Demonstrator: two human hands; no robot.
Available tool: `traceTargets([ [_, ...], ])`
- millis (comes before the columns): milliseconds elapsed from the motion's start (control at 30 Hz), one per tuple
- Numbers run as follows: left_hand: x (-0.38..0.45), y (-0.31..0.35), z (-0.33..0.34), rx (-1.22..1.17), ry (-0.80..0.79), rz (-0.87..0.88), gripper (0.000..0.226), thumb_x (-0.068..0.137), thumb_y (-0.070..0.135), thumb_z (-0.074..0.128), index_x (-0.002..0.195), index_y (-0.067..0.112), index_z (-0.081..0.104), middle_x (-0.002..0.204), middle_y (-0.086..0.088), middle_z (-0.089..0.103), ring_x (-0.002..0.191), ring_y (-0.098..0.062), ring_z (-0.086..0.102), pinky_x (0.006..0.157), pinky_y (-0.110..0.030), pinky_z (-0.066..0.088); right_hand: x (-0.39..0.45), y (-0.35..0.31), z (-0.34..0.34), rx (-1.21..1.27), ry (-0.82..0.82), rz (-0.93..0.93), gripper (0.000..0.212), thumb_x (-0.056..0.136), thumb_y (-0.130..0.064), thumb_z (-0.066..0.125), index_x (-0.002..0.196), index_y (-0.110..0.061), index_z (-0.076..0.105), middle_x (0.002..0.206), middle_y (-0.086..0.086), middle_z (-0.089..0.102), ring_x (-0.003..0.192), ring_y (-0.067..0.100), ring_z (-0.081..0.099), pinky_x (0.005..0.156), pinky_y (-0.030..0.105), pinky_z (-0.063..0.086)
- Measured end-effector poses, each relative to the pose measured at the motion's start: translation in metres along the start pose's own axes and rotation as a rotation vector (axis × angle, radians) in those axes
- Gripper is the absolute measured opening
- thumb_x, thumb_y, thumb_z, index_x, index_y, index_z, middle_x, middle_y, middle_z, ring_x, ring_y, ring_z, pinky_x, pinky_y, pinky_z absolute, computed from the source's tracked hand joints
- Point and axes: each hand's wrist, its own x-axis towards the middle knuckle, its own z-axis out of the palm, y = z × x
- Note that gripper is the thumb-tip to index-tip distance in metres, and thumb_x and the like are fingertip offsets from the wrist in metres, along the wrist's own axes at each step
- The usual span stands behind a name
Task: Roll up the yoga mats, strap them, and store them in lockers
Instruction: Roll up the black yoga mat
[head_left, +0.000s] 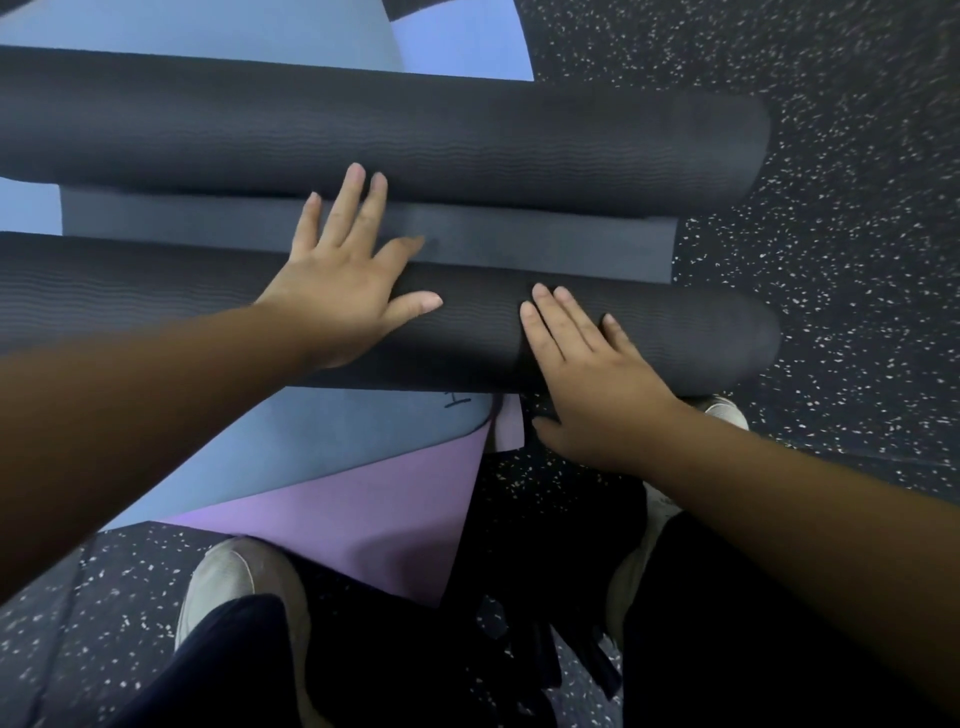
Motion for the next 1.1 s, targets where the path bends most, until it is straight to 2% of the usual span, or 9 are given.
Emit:
traceTargets([
  [67, -0.003, -0.002, 0.001, 0.033, 0.011, 0.034, 0.091, 0.078, 0.073, 0.009, 0.150, 0.019, 0.026, 0.159, -0.018, -0.012, 0.144, -0.028, -0.024, 0.116, -0.051, -0.010, 0.007, 0.001, -0.007, 0.004, -0.056, 0.029, 0.097, 0.088, -0.036, 0.054, 0.149, -0.012, -0.019, 0.156, 0.003, -0.027, 0.144, 0.018, -0.023, 0.118, 0.051, 0.001],
  [167, -0.003, -0.001, 0.001, 0.063, 0.030, 0.070, 0.098, 0.073, 0.079, 0.013, 0.150, 0.019, 0.026, 0.159, -0.018, -0.012, 0.144, -0.029, -0.023, 0.115, -0.052, -0.009, 0.014, 0.002, -0.013, 0.033, -0.086, 0.066, 0.098, 0.089, -0.035, 0.053, 0.148, -0.014, -0.022, 0.155, 0.000, -0.030, 0.143, 0.017, -0.025, 0.117, 0.054, -0.001],
  [233, -0.001, 0.001, 0.001, 0.099, -0.016, 0.067, 0.106, 0.067, 0.083, 0.010, 0.152, 0.021, 0.019, 0.158, -0.018, -0.015, 0.143, -0.028, -0.026, 0.116, -0.053, -0.009, 0.017, 0.003, -0.015, 0.044, -0.092, 0.079, 0.098, 0.090, -0.036, 0.053, 0.148, -0.015, -0.024, 0.155, -0.002, -0.030, 0.143, 0.016, -0.026, 0.117, 0.054, -0.002],
  [367, 0.004, -0.002, -0.002, 0.124, -0.080, 0.064, 0.115, 0.058, 0.090, 0.012, 0.153, 0.025, 0.009, 0.158, -0.015, -0.019, 0.141, -0.027, -0.030, 0.115, -0.055, -0.009, 0.020, 0.005, -0.018, 0.063, -0.093, 0.079, 0.099, 0.090, -0.040, 0.053, 0.147, -0.017, -0.025, 0.155, -0.005, -0.030, 0.143, 0.015, -0.026, 0.117, 0.054, -0.002],
  [600, 0.016, -0.008, -0.012, 0.092, -0.141, 0.009, 0.118, 0.053, 0.093, 0.022, 0.152, 0.029, 0.013, 0.157, -0.014, -0.022, 0.140, -0.028, -0.032, 0.114, -0.059, -0.009, 0.016, -0.006, -0.021, 0.122, -0.040, 0.097, 0.092, 0.092, -0.039, 0.048, 0.149, -0.017, -0.020, 0.156, -0.005, -0.027, 0.143, 0.020, -0.025, 0.116, 0.056, -0.004],
  [833, 0.025, -0.004, -0.026, 0.054, -0.028, -0.053, 0.108, 0.060, 0.084, 0.018, 0.151, 0.027, 0.020, 0.159, -0.010, -0.017, 0.143, -0.031, -0.024, 0.114, -0.059, -0.005, 0.005, -0.018, -0.020, 0.052, -0.034, 0.036, 0.090, 0.090, -0.041, 0.047, 0.151, -0.015, -0.014, 0.156, -0.002, -0.027, 0.144, 0.025, -0.024, 0.116, 0.056, -0.004],
  [933, 0.031, -0.003, -0.025, 0.052, 0.034, -0.069, 0.101, 0.068, 0.081, 0.022, 0.152, 0.024, 0.017, 0.160, -0.009, -0.016, 0.145, -0.030, -0.021, 0.115, -0.060, -0.001, 0.013, -0.013, -0.027, 0.053, -0.071, 0.049, 0.094, 0.089, -0.044, 0.049, 0.151, -0.015, -0.016, 0.155, -0.002, -0.030, 0.143, 0.024, -0.027, 0.115, 0.057, -0.007],
  [1033, 0.037, -0.008, -0.025, 0.057, 0.050, -0.105, 0.102, 0.073, 0.081, 0.027, 0.153, 0.019, 0.012, 0.160, -0.001, -0.017, 0.146, -0.026, -0.018, 0.114, -0.061, 0.003, 0.021, -0.010, -0.033, 0.052, -0.111, 0.063, 0.096, 0.089, -0.047, 0.050, 0.150, -0.016, -0.017, 0.154, -0.003, -0.032, 0.142, 0.024, -0.028, 0.115, 0.059, -0.007],
  [1100, 0.039, -0.010, -0.025, 0.101, 0.065, -0.135, 0.104, 0.073, 0.082, 0.026, 0.153, 0.017, 0.011, 0.160, -0.001, -0.013, 0.147, -0.028, -0.008, 0.115, -0.058, 0.009, 0.025, -0.009, -0.035, 0.063, -0.128, 0.076, 0.097, 0.089, -0.047, 0.051, 0.150, -0.017, -0.017, 0.154, -0.004, -0.033, 0.142, 0.023, -0.028, 0.114, 0.060, -0.007],
])
